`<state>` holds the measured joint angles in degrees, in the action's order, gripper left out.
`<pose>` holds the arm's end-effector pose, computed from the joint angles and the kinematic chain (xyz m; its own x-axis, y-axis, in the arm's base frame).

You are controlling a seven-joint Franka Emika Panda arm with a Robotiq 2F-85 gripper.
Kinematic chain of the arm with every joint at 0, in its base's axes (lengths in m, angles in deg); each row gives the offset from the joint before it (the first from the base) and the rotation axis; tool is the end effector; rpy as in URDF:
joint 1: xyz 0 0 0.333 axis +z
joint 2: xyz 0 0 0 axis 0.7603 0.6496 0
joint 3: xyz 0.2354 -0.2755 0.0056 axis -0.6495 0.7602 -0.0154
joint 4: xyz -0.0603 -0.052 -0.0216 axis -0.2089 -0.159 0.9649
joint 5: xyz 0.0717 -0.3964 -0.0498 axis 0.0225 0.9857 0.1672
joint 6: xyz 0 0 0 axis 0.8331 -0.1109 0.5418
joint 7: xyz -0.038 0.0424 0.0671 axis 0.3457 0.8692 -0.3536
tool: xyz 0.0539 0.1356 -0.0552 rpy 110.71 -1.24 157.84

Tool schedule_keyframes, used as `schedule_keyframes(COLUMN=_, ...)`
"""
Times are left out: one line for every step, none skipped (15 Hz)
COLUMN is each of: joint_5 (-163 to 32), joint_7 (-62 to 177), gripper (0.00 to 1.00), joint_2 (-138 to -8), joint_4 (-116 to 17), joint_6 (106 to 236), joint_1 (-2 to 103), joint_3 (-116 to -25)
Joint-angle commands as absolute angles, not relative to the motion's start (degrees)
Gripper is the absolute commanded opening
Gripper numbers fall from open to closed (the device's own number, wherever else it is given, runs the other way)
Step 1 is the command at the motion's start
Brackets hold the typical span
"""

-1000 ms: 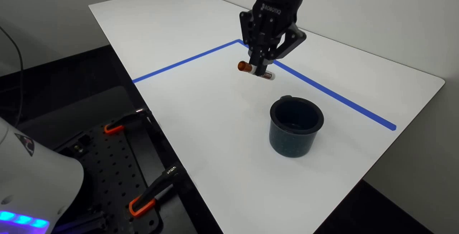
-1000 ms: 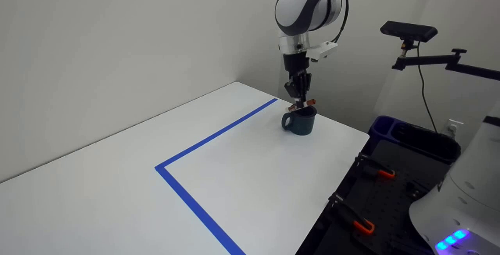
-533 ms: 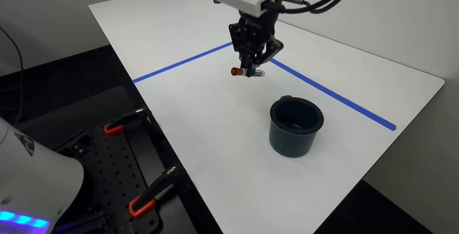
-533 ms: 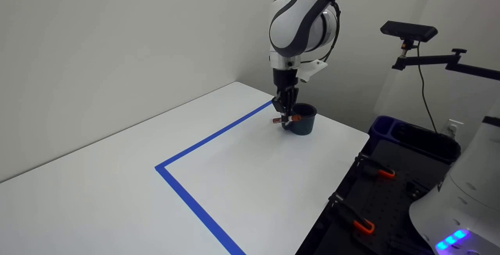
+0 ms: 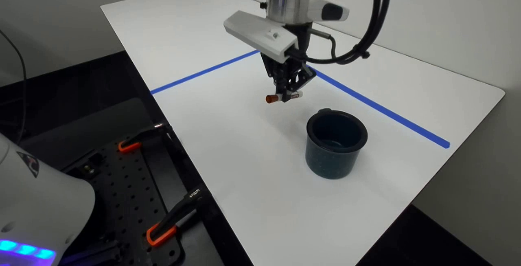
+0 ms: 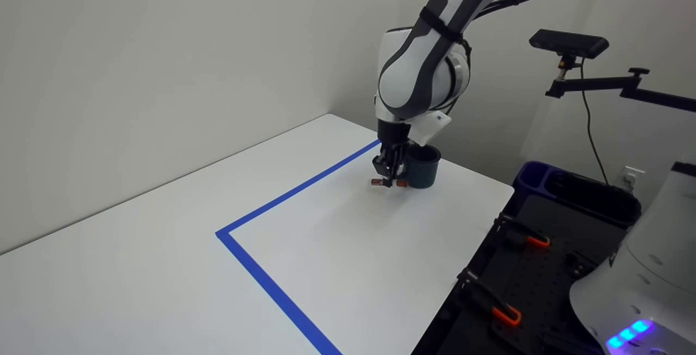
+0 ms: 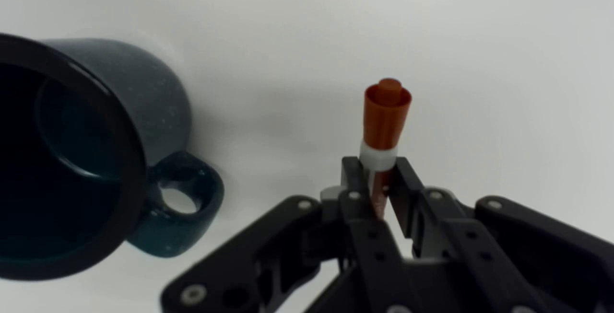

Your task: Remove the marker from the cup and put it on the table inside the border

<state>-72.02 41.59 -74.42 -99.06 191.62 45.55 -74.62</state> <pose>0.4875 -0.0361 0.1721 0.9969 0.0762 -0.0203 0.0756 -0.9967 -0.0279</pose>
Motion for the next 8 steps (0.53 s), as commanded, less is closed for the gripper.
schedule_keyframes(joint_5=-71.12, joint_7=43.12, gripper=0.05, joint_2=-72.23, joint_4=-100.78, joint_6=198.0, joint_1=45.69, joint_3=-74.56)
schedule_keyframes(joint_5=-71.33, joint_7=42.62, gripper=0.05, joint_2=-71.42, joint_4=-101.0, joint_6=199.64, joint_1=45.38, joint_3=-74.91)
schedule_keyframes(joint_5=-71.5, joint_7=42.46, gripper=0.05, joint_2=-70.72, joint_4=-101.21, joint_6=201.04, joint_1=45.21, joint_3=-75.21)
schedule_keyframes(joint_5=-71.59, joint_7=42.42, gripper=0.05, joint_2=-70.12, joint_4=-101.53, joint_6=202.44, joint_1=45.09, joint_3=-75.49)
schedule_keyframes(joint_5=-71.47, joint_7=42.71, gripper=0.05, joint_2=-69.57, joint_4=-101.84, joint_6=203.69, joint_1=45.15, joint_3=-75.57)
schedule_keyframes(joint_5=-71.5, joint_7=42.9, gripper=0.05, joint_2=-68.98, joint_4=-102.19, joint_6=204.95, joint_1=45.09, joint_3=-75.77)
schedule_keyframes(joint_5=-71.62, joint_7=42.92, gripper=0.05, joint_2=-68.57, joint_4=-102.5, joint_6=206.01, joint_1=44.91, joint_3=-76.1)
schedule_keyframes(joint_5=-71.64, joint_7=43.02, gripper=0.05, joint_2=-68.27, joint_4=-102.94, joint_6=207.03, joint_1=44.79, joint_3=-76.39)
